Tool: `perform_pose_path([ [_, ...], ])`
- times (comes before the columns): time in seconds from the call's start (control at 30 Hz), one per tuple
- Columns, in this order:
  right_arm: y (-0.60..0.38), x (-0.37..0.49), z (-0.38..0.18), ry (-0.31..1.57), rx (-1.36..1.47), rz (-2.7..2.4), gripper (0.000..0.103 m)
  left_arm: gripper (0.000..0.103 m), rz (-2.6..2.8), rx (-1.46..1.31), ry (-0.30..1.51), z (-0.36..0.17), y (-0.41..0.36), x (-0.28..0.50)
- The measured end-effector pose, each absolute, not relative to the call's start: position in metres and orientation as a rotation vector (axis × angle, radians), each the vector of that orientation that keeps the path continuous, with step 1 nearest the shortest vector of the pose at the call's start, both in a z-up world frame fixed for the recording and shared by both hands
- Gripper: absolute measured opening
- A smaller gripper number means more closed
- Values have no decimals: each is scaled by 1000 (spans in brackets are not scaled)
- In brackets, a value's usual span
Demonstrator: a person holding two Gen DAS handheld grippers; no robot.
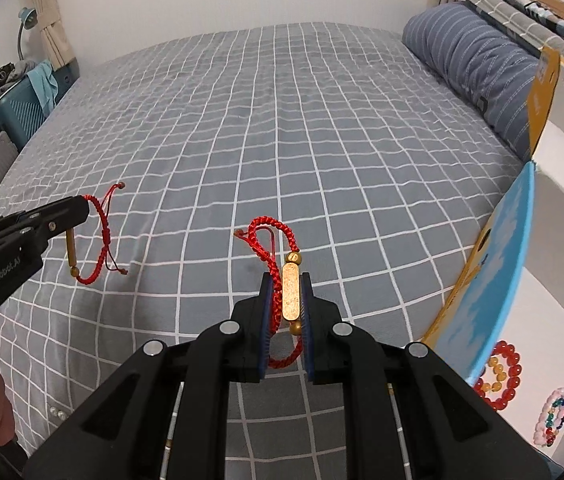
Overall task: Organize jewelry
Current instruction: 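Lift and carry both red string bracelets with both tools into the box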
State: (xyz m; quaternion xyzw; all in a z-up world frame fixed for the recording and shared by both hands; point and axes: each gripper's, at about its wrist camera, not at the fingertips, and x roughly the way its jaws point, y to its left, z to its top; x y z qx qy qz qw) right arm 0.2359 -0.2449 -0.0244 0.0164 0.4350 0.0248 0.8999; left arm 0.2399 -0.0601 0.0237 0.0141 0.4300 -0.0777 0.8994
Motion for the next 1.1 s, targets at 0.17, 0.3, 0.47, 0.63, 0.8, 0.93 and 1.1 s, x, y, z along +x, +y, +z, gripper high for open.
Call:
perform_pose_path([
  [0.17,-248,225,-4,858,33,47,12,8,-176,35,862,40,-67,231],
  [0.3,-251,217,10,832,38,46,12,8,-201,42,840,53,-75,226],
  [0.47,-261,209,26,809,42,30,12,8,-220,53,811,68,-85,219],
  [0.63,-273,201,37,794,51,5,12,8,-241,66,794,79,-98,213],
  [0.8,-289,192,47,783,60,-23,12,8,-276,73,780,86,-113,209],
  [0.93,-307,184,54,773,74,-51,12,8,-311,92,770,93,-133,208],
  [1.1,-336,174,58,766,103,-103,12,8,-354,114,765,96,-157,209],
])
